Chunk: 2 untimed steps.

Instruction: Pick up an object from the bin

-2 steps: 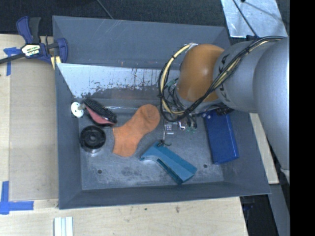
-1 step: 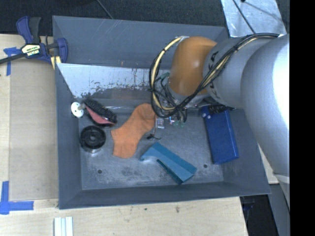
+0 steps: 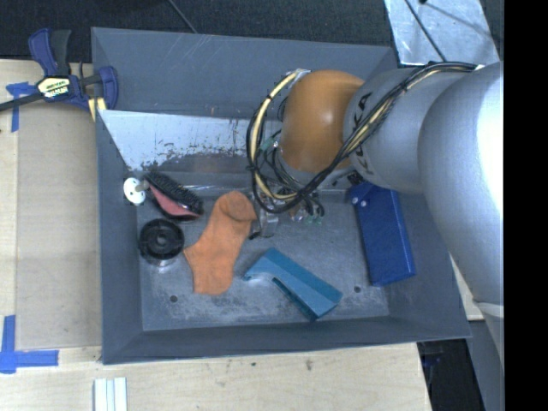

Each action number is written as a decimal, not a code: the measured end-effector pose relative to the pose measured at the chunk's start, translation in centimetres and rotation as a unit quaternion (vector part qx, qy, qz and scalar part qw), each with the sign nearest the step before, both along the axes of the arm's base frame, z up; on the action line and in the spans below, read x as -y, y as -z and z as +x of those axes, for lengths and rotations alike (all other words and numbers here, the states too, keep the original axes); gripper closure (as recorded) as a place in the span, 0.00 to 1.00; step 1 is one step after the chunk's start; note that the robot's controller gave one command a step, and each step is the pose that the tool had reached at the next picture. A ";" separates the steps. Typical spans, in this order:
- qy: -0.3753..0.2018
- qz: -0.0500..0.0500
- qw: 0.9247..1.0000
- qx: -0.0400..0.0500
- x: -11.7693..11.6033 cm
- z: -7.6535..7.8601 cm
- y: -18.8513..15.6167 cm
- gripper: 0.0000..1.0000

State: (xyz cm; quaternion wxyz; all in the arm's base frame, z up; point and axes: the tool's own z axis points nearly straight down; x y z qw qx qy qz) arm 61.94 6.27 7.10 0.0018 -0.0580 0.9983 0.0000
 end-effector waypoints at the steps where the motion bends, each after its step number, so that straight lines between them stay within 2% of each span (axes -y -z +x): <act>1: 0.000 0.000 1.000 0.000 0.0 0.0 0.0 1.00; 2: -0.009 0.000 1.000 0.003 -0.6 -0.5 -16.9 1.00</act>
Offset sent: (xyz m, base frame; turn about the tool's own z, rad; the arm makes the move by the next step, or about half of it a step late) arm -0.0078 0.0061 0.1647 -0.0185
